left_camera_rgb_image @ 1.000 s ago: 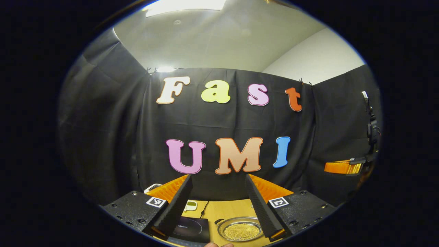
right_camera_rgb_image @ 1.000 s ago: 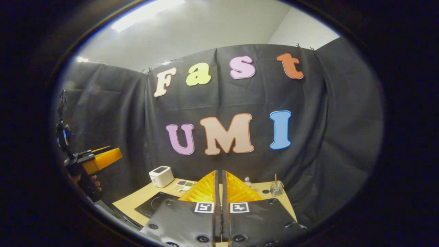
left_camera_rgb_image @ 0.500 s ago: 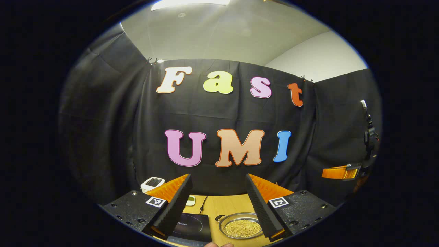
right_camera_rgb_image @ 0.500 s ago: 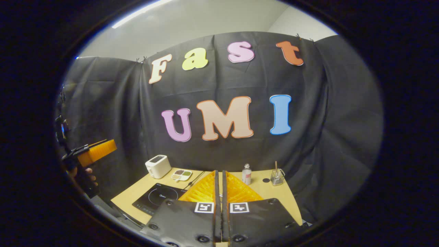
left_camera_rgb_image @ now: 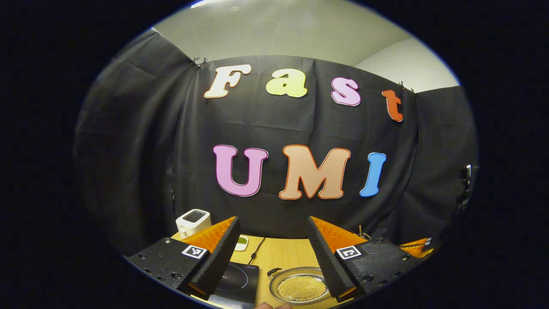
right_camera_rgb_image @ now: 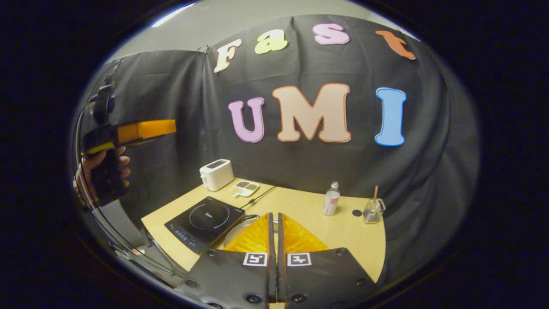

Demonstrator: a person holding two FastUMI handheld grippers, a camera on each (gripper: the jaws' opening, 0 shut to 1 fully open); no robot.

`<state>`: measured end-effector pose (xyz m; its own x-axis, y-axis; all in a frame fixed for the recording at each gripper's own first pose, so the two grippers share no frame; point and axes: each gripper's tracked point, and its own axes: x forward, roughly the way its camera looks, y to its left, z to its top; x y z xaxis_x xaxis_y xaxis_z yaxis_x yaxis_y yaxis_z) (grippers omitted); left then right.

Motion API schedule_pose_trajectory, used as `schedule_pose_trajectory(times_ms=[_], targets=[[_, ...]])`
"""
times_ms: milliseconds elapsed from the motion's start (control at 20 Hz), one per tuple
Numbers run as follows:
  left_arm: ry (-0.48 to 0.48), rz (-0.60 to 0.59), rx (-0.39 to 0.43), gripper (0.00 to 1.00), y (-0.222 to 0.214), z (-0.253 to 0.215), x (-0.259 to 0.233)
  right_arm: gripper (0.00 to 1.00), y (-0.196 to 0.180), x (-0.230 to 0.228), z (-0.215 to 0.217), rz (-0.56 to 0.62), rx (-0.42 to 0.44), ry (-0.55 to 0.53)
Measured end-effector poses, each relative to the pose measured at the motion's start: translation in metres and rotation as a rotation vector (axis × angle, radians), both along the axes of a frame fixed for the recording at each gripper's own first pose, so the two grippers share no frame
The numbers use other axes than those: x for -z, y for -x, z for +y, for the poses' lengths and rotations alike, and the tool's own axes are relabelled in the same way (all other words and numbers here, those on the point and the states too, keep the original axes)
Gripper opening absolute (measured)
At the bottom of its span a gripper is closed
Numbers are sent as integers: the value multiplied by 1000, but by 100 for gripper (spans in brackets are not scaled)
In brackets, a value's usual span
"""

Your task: First push the handle of the pot to place it horizontally, then grasp the pot with both hands and set it on the induction cooktop.

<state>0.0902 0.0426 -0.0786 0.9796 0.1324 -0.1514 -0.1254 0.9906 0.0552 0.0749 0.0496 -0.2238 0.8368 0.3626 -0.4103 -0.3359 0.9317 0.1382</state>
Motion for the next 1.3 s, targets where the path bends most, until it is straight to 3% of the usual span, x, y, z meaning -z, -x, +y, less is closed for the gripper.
schedule_pose_trajectory(times_ms=[250,300,400,600,650,700,800,850,900,1300], targets=[[-5,61,-49,94,-11,-11,28,0,-11,39,2,57,-72,-44],[-1,81,-55,99,-9,-11,34,2,-10,46,5,78,-86,-70],[-5,81,-76,94,-15,-6,33,0,-5,71,13,138,-125,-92],[-40,126,-81,89,-18,-3,43,3,6,116,18,210,-192,-62],[-49,132,-84,94,-17,-2,44,3,11,127,20,228,-211,-63],[-51,141,-85,94,-16,-2,48,0,16,137,25,249,-235,-66],[-48,179,-82,94,-11,-4,57,3,28,158,30,283,-280,-42],[-51,199,-77,89,-9,-5,62,3,32,170,30,292,-290,-20],[-57,214,-71,94,-8,-5,65,2,36,180,32,308,-301,-11],[-88,262,-35,94,-8,-9,72,3,62,230,42,407,-313,-15]])
